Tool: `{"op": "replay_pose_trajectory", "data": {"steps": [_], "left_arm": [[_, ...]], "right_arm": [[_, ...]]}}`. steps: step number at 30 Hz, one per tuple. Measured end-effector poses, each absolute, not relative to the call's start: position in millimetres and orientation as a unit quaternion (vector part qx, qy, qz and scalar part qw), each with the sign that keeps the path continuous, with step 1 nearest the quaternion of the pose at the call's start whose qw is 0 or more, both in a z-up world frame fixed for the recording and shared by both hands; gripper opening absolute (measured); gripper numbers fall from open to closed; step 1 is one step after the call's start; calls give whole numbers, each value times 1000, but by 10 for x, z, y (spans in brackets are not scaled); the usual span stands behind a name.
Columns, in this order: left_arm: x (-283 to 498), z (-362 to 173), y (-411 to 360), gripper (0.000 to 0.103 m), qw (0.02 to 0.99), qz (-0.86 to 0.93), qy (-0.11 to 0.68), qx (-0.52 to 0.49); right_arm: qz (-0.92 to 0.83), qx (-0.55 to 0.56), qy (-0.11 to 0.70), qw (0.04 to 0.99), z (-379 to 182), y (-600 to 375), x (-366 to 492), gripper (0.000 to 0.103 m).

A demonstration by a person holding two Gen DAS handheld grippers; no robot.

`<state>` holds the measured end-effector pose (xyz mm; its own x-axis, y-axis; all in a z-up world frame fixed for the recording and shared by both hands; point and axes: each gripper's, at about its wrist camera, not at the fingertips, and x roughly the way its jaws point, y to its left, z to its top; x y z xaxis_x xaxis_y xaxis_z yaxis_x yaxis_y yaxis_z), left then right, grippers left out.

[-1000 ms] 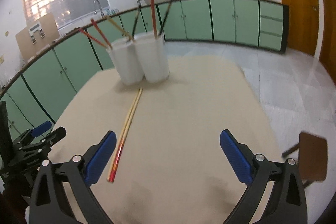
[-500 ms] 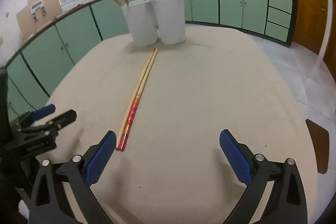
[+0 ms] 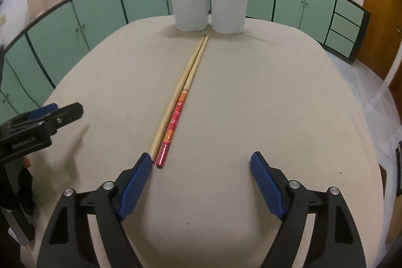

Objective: Organize utensils
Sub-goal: 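Grasp the red-patterned chopstick with the right tool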

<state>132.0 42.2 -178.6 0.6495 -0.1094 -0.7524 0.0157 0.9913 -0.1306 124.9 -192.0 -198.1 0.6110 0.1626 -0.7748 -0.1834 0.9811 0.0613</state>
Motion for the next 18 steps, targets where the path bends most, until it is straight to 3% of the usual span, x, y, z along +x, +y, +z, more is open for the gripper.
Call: {"op": "replay_pose_trajectory", "data": {"steps": [5,11,18], "left_arm": [[1331,-1802,434,89,906,-35,418,-60],[1333,-1801,433,89,906,-34,418,-56],[1327,-1804,429,89,907,-31,416,-57]], "right_arm": [[76,-21,430,900,-1969,-1971,1242,75],[89,19,427,900,-1954,-2113,1134,60],[102,12,419,902,-1943,-1982,1167,34]]}}
